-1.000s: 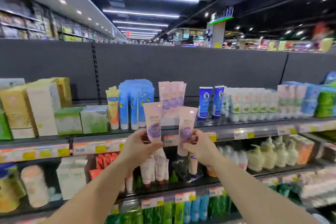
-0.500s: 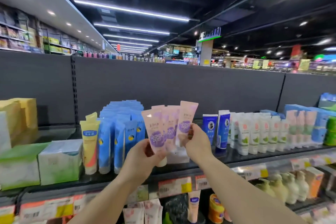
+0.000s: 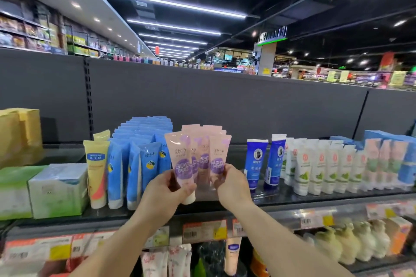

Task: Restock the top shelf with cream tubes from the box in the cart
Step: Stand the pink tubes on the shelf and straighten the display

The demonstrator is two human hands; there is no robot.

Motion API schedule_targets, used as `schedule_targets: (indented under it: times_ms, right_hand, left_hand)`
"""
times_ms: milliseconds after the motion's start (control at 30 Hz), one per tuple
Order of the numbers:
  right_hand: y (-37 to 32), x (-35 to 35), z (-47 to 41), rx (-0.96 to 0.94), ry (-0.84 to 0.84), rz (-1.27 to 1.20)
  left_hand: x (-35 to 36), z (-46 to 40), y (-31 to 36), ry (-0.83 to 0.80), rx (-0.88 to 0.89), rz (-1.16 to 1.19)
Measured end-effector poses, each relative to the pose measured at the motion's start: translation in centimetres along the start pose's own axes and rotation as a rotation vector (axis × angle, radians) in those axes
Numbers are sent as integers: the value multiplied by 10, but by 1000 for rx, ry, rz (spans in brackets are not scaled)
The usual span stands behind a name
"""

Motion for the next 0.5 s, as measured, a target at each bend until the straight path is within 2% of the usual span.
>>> schedule_targets:
  times_ms: [200,333,367,467,500]
  right_hand:
    - [-3,-6,3,-7,-35,-105]
    - [-14,-33,26,-76,236,-224]
    - [-20,-35,31,-115,224,-252]
    - [-37,-22,47,-195,-79,-327]
    - [-38,-19,48,-192,-125,-320]
  left_hand:
    - [4,3,5,13,-20,-78]
    - [6,6,15,32,11,-62]
    - [9,6,17,26,19,-53]
    - [22,9,25,-43,70,-29]
    - [25,10,28,-62,99,-29]
Point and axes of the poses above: each hand's wrist, its own z-axis away from the middle knuckle, its own x-axis out of the palm, y = z × x, the point moved 7 cm from there along -z, towards the middle knuckle, and after that the axes turned 14 degrees about z, right-handed, at the moved point
